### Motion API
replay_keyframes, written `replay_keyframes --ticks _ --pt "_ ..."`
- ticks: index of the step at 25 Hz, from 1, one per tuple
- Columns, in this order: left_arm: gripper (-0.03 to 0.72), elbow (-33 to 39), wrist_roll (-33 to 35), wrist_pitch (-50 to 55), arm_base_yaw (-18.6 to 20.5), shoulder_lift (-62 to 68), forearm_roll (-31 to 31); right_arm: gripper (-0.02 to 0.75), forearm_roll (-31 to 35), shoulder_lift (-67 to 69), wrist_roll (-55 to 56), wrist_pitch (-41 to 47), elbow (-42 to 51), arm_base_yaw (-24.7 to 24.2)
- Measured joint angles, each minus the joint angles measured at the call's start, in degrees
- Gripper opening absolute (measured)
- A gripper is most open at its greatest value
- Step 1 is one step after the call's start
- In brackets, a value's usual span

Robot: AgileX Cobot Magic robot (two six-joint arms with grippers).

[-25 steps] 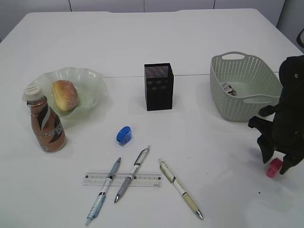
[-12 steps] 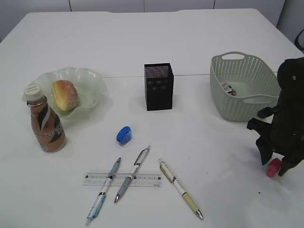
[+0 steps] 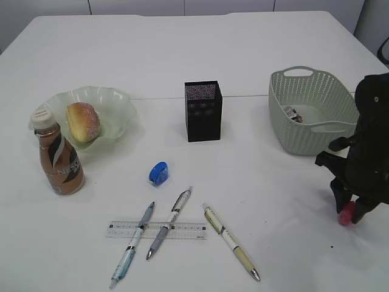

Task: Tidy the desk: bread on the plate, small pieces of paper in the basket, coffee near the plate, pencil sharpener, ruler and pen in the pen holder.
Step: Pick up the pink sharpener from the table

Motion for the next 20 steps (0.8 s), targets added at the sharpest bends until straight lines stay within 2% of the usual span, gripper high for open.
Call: replay_keyframes --ticks 4,10,20 --pt "0.34 0.0 0.0 0.0 0.0 0.0 0.0 0.193 1.28 0.0 -2.27 0.0 0.0 0.0" --pt "0.337 0.0 0.0 0.0 0.0 0.0 0.0 0.189 3.98 0.04 -12.6 1.22 -0.47 0.0" --pt "0.33 0.0 0.0 0.0 0.0 0.0 0.0 0.189 5.97 0.04 -41.78 11.6 -9.04 0.63"
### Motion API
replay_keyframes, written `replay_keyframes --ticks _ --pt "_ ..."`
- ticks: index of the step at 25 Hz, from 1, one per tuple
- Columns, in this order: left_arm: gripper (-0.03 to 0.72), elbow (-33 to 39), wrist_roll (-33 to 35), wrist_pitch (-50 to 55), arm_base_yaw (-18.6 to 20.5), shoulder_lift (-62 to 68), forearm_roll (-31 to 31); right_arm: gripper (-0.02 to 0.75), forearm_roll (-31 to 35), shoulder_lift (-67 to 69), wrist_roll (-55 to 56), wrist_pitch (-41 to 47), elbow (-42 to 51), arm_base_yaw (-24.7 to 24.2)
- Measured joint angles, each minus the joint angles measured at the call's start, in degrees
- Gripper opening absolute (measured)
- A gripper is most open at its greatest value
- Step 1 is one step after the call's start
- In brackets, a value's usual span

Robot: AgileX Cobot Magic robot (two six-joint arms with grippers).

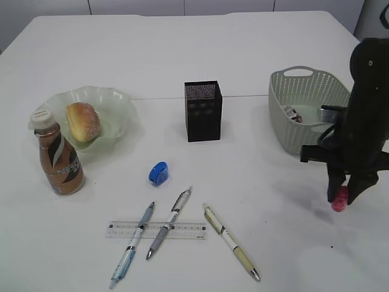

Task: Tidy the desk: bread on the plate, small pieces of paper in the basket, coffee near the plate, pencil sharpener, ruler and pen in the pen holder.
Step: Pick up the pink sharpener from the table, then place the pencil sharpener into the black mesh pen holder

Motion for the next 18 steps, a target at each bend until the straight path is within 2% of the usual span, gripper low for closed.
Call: replay_keyframes --ticks 6,9,18 --pt "0.328 0.0 0.0 0.0 0.0 0.0 0.0 0.189 7.74 0.0 -18.11 6.21 -4.11 1.71" --pt "0.325 0.0 0.0 0.0 0.0 0.0 0.0 0.189 10.95 0.0 -23.22 7.16 -6.32 1.85" --pt "0.323 0.0 0.0 0.0 0.0 0.0 0.0 0.189 12.83 0.0 -36.33 6.55 -16.96 1.85"
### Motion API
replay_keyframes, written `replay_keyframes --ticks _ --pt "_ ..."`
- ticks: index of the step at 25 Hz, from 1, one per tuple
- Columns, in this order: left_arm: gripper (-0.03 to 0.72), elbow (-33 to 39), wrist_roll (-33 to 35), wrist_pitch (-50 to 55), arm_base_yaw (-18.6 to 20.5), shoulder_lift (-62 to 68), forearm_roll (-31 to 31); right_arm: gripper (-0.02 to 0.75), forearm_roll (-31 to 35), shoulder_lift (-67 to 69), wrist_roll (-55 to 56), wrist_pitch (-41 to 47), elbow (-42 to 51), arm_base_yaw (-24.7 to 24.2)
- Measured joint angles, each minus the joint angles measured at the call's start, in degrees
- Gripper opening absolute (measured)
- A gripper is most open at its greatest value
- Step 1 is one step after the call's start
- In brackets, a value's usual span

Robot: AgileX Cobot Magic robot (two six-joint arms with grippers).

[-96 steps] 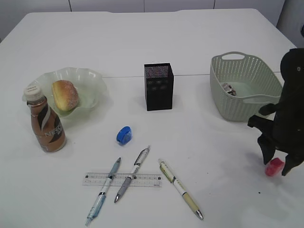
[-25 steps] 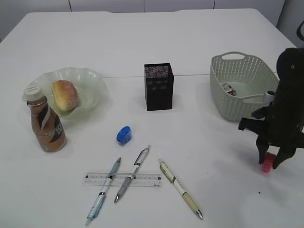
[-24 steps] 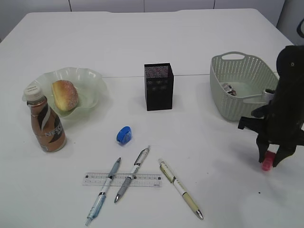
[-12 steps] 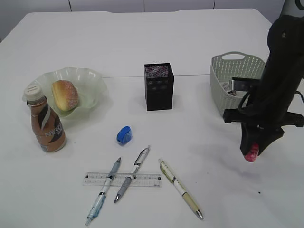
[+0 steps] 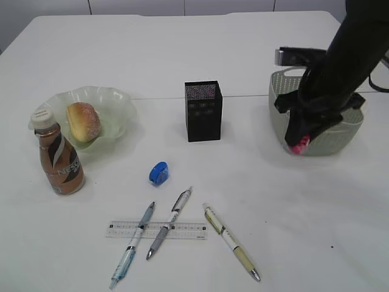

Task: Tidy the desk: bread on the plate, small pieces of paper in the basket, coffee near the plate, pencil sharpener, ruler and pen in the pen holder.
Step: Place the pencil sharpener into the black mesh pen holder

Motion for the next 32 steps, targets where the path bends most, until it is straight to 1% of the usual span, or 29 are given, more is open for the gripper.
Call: replay_keyframes --ticks 3,7,14,17,19,21,24,32 --pt "0.323 0.0 0.0 0.0 0.0 0.0 0.0 0.189 1.21 0.09 -4.16 -1.54 -3.58 0.0" --pt "0.319 0.0 0.0 0.0 0.0 0.0 0.0 0.189 3.71 0.09 -5.4 -7.56 -7.73 0.0" --pt "0.319 0.0 0.0 0.0 0.0 0.0 0.0 0.189 12.0 0.55 -10.89 -19.43 -9.91 0.0" --pt "0.319 0.0 0.0 0.0 0.0 0.0 0.0 0.189 17.41 2.25 -16.84 -23.27 -9.91 0.72" --pt "0.319 0.0 0.0 0.0 0.0 0.0 0.0 0.189 19.67 3.61 -22.64 -25.48 -9.95 2.25" --pt "0.319 0.0 0.0 0.0 0.0 0.0 0.0 0.189 20.36 4.89 -26.64 -27.62 -9.95 4.55" --pt "0.319 0.0 0.0 0.0 0.0 0.0 0.0 0.189 21.04 6.74 -28.79 -31.31 -9.95 7.07" --pt "0.319 0.0 0.0 0.0 0.0 0.0 0.0 0.189 21.27 9.86 -29.8 -40.31 -9.95 7.87"
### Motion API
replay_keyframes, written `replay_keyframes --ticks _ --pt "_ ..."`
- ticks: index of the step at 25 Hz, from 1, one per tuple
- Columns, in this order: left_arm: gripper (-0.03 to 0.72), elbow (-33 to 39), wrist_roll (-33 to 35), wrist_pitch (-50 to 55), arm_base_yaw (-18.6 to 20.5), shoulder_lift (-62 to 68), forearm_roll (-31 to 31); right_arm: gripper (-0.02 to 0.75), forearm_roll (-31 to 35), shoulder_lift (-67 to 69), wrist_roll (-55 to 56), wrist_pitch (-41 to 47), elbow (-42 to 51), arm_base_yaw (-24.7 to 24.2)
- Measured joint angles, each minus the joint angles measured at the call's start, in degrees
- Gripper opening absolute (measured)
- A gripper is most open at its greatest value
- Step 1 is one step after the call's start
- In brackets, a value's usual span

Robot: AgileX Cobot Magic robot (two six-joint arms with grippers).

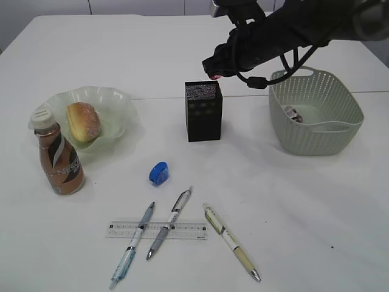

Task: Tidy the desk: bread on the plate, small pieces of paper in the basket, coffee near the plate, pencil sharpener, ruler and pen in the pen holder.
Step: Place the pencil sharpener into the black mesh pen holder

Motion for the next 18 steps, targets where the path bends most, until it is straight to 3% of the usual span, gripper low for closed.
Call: replay_keyframes --ticks 13,18 --pt "0.319 0.0 0.0 0.0 0.0 0.0 0.0 0.189 1.71 1.3 -1.5 -4.29 -0.28 0.0" --pt "0.319 0.0 0.0 0.0 0.0 0.0 0.0 0.189 6.02 3.97 -2.37 -4.52 -1.77 0.1"
